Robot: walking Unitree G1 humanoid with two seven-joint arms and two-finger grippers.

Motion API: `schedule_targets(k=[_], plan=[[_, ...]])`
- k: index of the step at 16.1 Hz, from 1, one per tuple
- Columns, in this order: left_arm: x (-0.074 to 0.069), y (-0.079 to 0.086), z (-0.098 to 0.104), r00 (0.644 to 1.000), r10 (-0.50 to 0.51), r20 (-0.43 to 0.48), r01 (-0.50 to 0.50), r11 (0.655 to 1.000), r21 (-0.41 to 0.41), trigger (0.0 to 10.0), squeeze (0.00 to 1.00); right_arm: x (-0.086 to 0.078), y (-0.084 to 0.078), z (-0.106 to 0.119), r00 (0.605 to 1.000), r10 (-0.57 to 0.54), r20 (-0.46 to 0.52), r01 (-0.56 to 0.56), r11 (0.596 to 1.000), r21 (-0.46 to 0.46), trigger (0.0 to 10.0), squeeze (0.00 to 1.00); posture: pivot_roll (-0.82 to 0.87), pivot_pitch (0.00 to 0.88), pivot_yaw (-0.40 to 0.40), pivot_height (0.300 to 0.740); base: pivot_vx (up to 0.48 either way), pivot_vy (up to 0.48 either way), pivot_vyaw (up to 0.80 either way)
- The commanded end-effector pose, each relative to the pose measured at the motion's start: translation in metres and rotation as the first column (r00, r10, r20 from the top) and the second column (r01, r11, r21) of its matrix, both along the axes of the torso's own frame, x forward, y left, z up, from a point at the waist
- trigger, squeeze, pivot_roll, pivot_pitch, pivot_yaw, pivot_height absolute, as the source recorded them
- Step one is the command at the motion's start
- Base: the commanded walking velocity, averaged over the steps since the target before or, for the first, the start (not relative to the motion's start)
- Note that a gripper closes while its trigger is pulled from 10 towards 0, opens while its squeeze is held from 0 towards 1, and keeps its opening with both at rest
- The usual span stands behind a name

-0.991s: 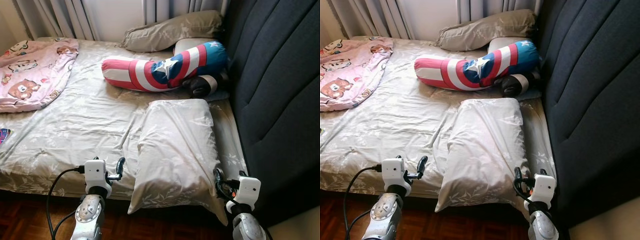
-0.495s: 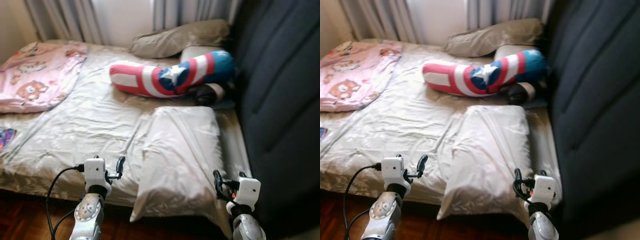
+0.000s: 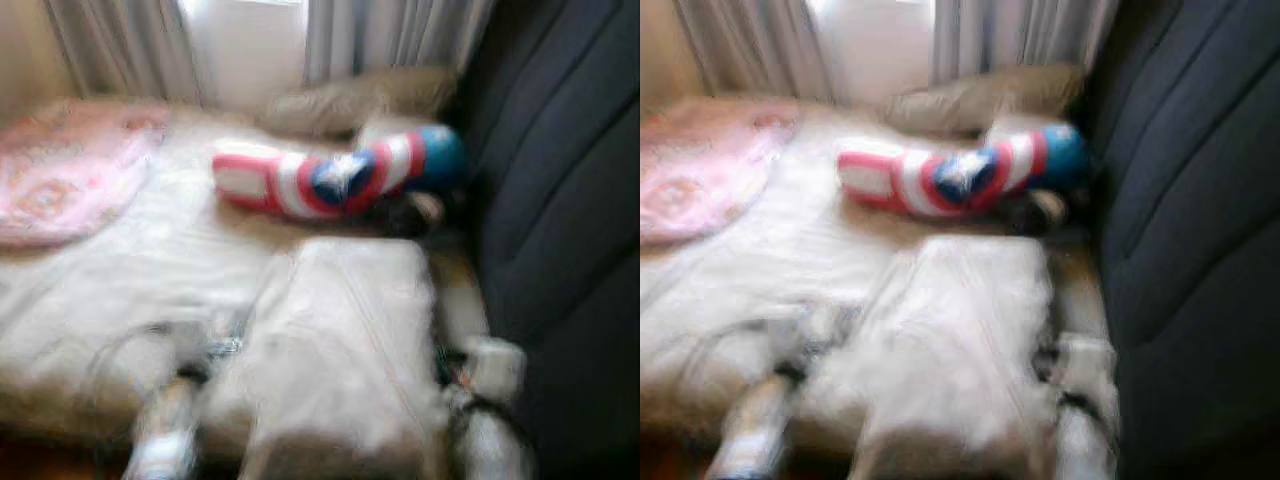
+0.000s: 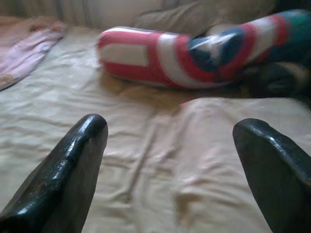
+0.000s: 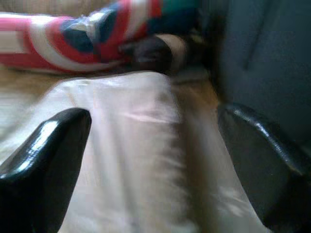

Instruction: Clean up the room

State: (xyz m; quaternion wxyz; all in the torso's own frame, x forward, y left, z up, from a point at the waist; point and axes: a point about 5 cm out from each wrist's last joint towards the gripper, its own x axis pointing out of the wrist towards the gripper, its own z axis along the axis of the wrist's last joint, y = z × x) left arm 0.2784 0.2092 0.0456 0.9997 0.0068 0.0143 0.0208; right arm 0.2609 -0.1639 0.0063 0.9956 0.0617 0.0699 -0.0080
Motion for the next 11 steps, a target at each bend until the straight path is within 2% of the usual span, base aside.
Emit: schedule_targets(k=[1, 5, 11], plan=[[0.0063, -0.0162, 0.0035, 0.999, -0.038, 0.014, 0.038, 0.999, -0.033, 10.0, 0.00, -0.0072, -0.0176, -0.0045, 0.999, -0.045, -0.023, 0.044, 0.999, -0.024, 10.0, 0.00, -0.01, 0.000, -0.074, 0.740, 0.000, 0.000, 0.00], [0.0082, -0.0161, 0.0069, 0.999, -0.038, 0.020, 0.039, 0.999, -0.035, 10.0, 0.00, -0.0057, -0.0191, -0.0026, 0.999, -0.050, -0.018, 0.050, 0.998, -0.027, 10.0, 0.00, -0.02, 0.020, -0.071, 0.740, 0.000, 0.000, 0.00], [0.0129, -0.0209, 0.0133, 0.998, -0.044, 0.039, 0.046, 0.998, -0.050, 10.0, 0.00, 0.0007, -0.0132, 0.0021, 1.000, 0.006, -0.010, -0.006, 0.999, -0.034, 10.0, 0.00, -0.02, 0.043, -0.069, 0.740, 0.000, 0.000, 0.00]])
